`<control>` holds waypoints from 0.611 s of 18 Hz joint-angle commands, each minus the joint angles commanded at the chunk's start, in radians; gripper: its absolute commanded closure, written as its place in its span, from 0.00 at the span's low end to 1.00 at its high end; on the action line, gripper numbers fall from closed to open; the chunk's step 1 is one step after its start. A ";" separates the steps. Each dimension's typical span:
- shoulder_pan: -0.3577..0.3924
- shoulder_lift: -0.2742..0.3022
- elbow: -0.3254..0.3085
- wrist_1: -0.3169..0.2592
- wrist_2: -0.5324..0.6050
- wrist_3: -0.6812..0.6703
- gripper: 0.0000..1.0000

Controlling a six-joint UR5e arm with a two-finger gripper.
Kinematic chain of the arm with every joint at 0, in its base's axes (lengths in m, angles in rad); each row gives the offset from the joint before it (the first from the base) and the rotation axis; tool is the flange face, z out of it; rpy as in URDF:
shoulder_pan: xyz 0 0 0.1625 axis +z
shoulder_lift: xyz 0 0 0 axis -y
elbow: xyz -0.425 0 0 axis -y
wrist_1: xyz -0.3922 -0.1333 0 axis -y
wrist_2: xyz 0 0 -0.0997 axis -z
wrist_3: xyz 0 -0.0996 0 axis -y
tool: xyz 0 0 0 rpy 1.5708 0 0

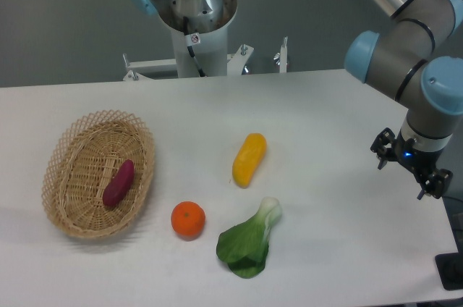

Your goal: Pick up the sweet potato from the basket

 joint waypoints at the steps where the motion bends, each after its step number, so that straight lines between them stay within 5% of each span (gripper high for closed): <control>1: 0.000 0.000 -0.002 0.000 -0.002 -0.002 0.00; 11: -0.012 0.011 -0.025 0.006 -0.014 -0.163 0.00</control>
